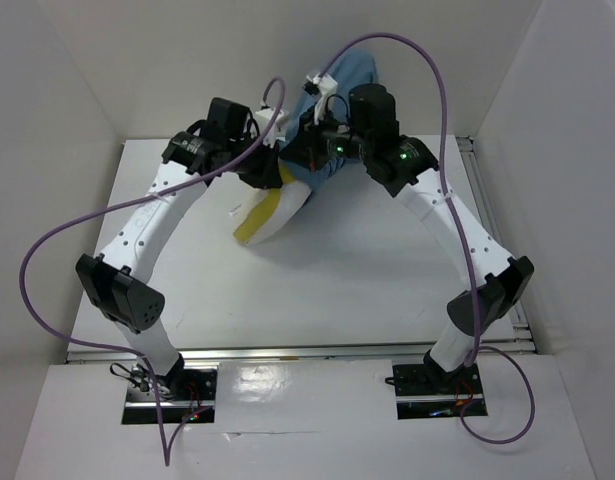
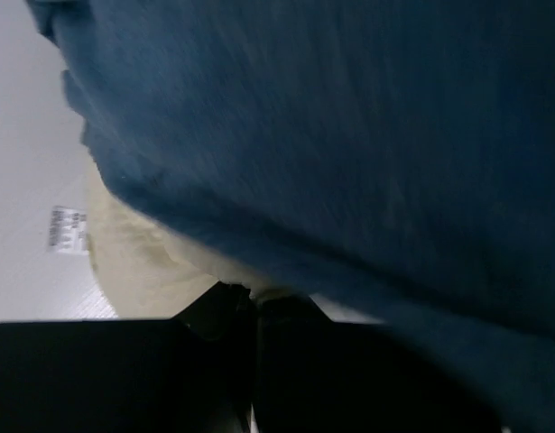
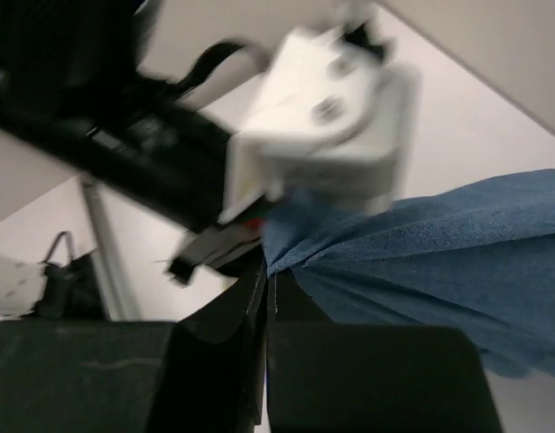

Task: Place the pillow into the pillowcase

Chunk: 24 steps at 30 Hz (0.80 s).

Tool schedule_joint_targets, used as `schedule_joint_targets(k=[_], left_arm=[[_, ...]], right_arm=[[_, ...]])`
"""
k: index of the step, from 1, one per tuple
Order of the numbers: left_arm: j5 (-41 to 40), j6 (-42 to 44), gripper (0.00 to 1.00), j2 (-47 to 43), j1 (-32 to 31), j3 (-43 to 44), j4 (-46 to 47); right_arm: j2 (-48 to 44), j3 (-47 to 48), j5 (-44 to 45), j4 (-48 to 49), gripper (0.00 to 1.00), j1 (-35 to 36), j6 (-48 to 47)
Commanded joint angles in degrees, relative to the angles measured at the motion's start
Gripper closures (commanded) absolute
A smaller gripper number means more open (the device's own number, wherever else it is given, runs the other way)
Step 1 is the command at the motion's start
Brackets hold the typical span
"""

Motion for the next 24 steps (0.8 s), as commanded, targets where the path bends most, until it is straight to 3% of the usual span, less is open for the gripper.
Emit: schedule_joint_targets(k=[1,8,12,13,16,20,24], left_arm=[[-1.3,-2.1,1.0,2.5,3.0,6.8,11.2],[-0.5,-2.7,1.0,1.9,5.3,7.0,11.7],[0.6,-2.7,1.0,-1.7,5.4,0.8,13.0],[0.6,-2.7,1.0,-2.4,5.4,-0.3,13.7],[1.2,-2.7,1.0,-3.9,5.4,-2.2,13.7],[1.8,-2.7,1.0,-5.7,5.4,-4.7,13.7],[1.8,-2.7,1.0,-5.7,5.4,-4.7,13.2]], right_arm=[[1.8,6.3,-17.0,-3.3,1.0,4.2,7.1],[0.4,3.0,-15.1,-7.7,1.0,1.3,5.3],[-0.7,1.6,-5.1,-6.8,0.73,-3.2,2.7],[-0.7,1.0,-3.6,-5.7,0.54,-4.2,2.2],[-1.8,-0.7,3.4,-0.2,0.42,-9.5,0.9],[-2.5,-3.1,17.4,6.5,0.39,-14.5,-3.0],[0.8,-4.3,20.5,2.7,0.39,-17.9,-8.5]])
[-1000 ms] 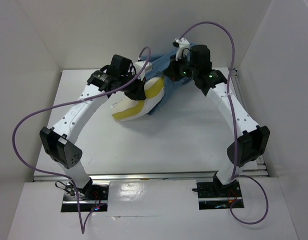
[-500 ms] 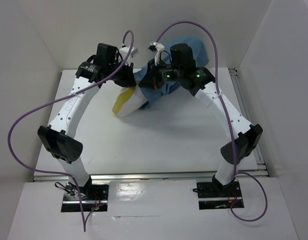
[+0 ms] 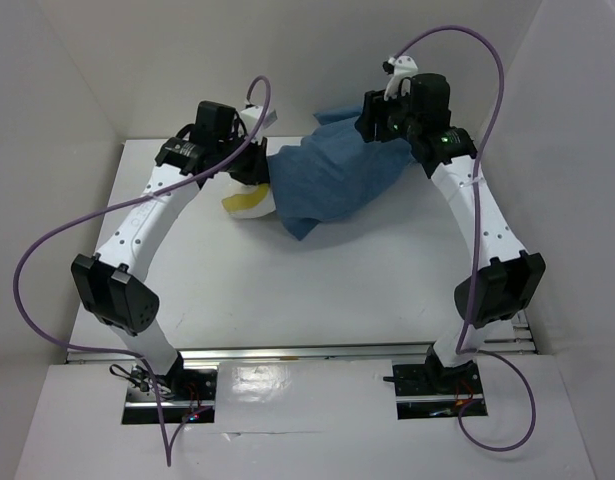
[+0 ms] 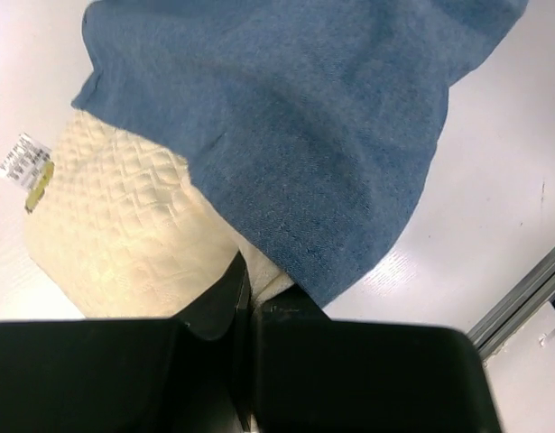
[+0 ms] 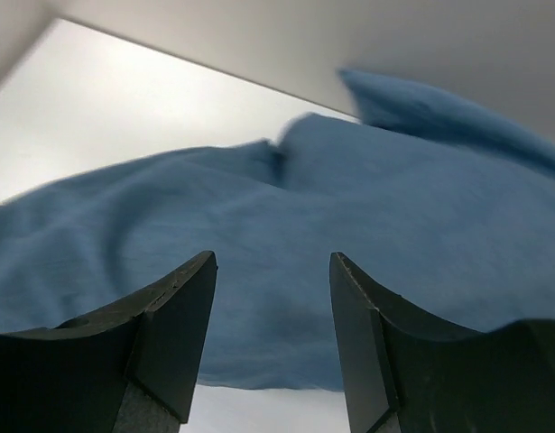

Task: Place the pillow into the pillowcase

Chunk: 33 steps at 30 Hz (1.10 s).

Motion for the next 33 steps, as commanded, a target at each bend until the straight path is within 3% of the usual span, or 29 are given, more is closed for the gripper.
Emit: schedule_joint_targets(k=[1,5,10,13,14,15,19,24,29,33], left_arm=[[1.6,-0.9,1.0,-4.3,0.4,0.8,5.8],[1.6,-0.9,1.0,-4.3,0.4,1.4,5.8],[1.6,-0.9,1.0,-3.8,0.4,2.6,5.8],[1.6,-0.4,1.0,-3.3,0.4,3.2,5.3],[1.0,-0.4,1.0,-3.3,0.4,3.8,5.3],[1.0,-0.4,1.0,-3.3,0.4,3.8,4.8],[1.0,-0.4,1.0,-3.3,0.4,3.3,4.8],[0.5,-0.4,1.0,-2.7,0.4,2.8,5.3],[0.0,-0.4,1.0,-0.9,-0.7,5.4,5.3],[0.0,-0.9,1.0,-0.3,-0.7,5.9,5.8]], right_arm=[[1.8,-0.2,7.1,-0.2,0.39,-1.2,-5.0],[3.2,-3.8,8.2,-4.0,0.38,-1.2,-6.5],[2.4,-12.3,8.7,2.5,0.38,-1.8,-8.7],[4.9,-12.3,5.9,2.6,0.74,-1.8,-9.2],[5.4,-11.7,4.8,1.9,0.96,-1.8,-8.7],[6.0,-11.0,3.1,1.4,1.0,-1.8,-8.7],[5.4,-7.6,-5.7,0.8,1.0,-1.8,-6.0],[6.1,7.0,-17.2,-4.5,1.0,0.4,-0.4],[8.5,18.9,-26.1,-9.8,1.0,9.0,5.0],[9.0,18.2,-28.4,-11.1,1.0,14.6,5.6]])
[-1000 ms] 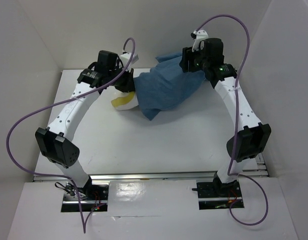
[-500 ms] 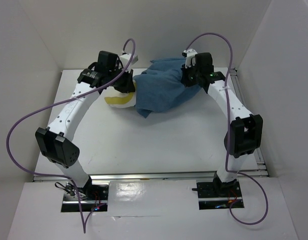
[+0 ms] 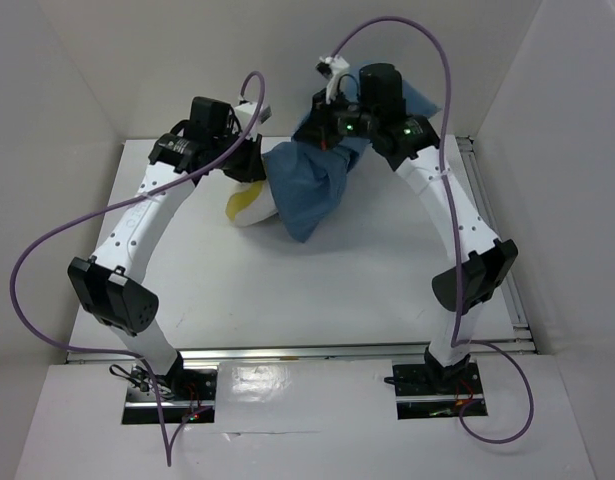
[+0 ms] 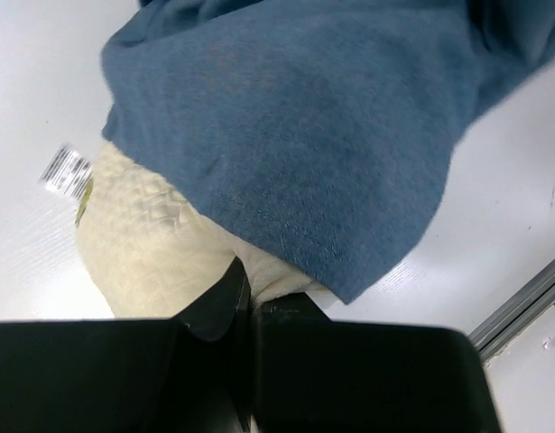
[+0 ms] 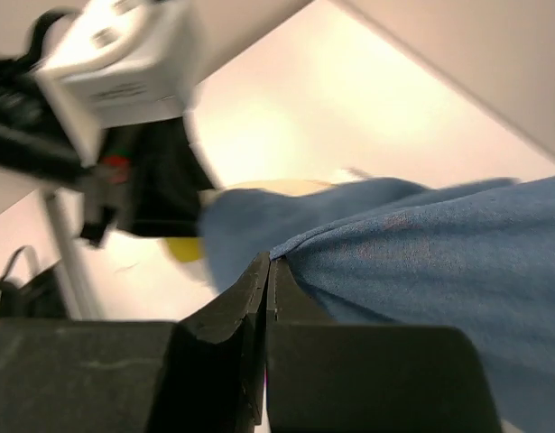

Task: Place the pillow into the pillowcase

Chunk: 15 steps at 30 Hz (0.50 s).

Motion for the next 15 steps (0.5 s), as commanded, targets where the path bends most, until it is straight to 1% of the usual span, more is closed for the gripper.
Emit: schedule_joint_targets(k=[1,2,7,12,15], left_arm=[[2.0,-1.5,1.0,0.1,-0.9,4.3,8.6],[2.5,-1.5,1.0,0.1,-0.9,4.3,8.6],[2.0,-1.5,1.0,0.7,-0.9,5.9,9.1],[0.6,-2.0,1.0,-0.4,-0.4,7.0,9.1],[-0.1,-2.5,1.0,-1.0,0.1,6.4,9.6]], right_arm=[[0.3,1.4,-11.4,-3.9,1.0,6.2,4.0],[1.0,0.8,-12.8,-5.0,1.0,7.4,4.0],[2.3,-0.7,-16.5,-6.2,1.0,8.8,5.3],[2.3,0.4,-16.5,-10.2,1.0,7.6,3.6],[2.8,1.1,-13.6,-11.3,1.0,6.0,2.5]])
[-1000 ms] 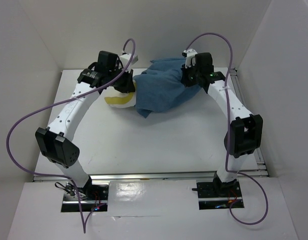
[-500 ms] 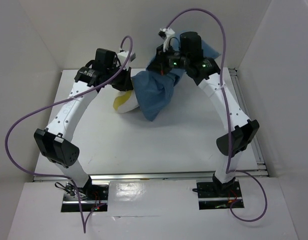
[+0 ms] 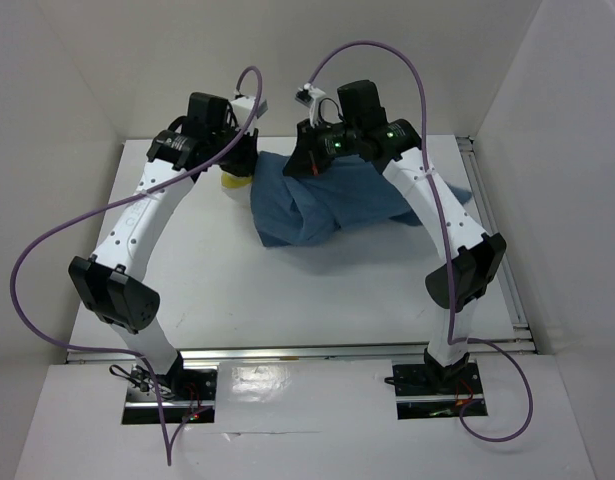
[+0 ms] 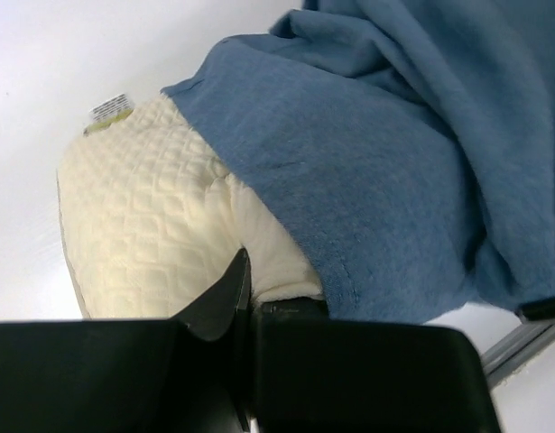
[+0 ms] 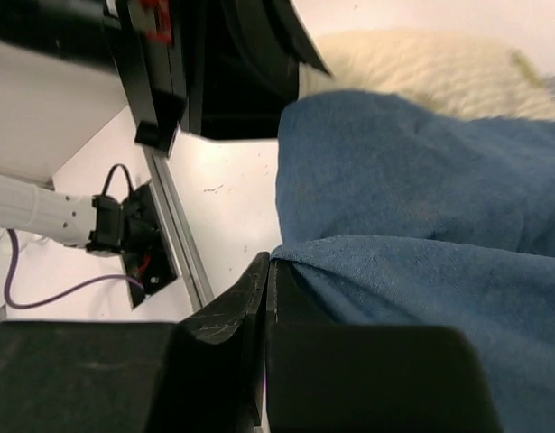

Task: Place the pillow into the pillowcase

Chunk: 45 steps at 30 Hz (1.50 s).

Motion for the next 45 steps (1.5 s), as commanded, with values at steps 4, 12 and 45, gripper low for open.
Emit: schedule_joint_targets(k=[4,12,45], left_arm=[[3.0,-3.3,1.0,-3.1,-0.2,2.3,11.1],[6.6,-6.4,1.0,-4.2,-0.2,-0.3,11.6],[0.0,-6.9,1.0,-12.4,2.1,-13.0,12.2]], right_arm=[[1.3,3.9,-4.3,-0.5,1.0,-0.6,0.7],[7.1,13.8,-11.5,4.5,1.0,4.5,6.0],[5.0,12.6,-8.8,6.6,1.0,-11.3,5.6]])
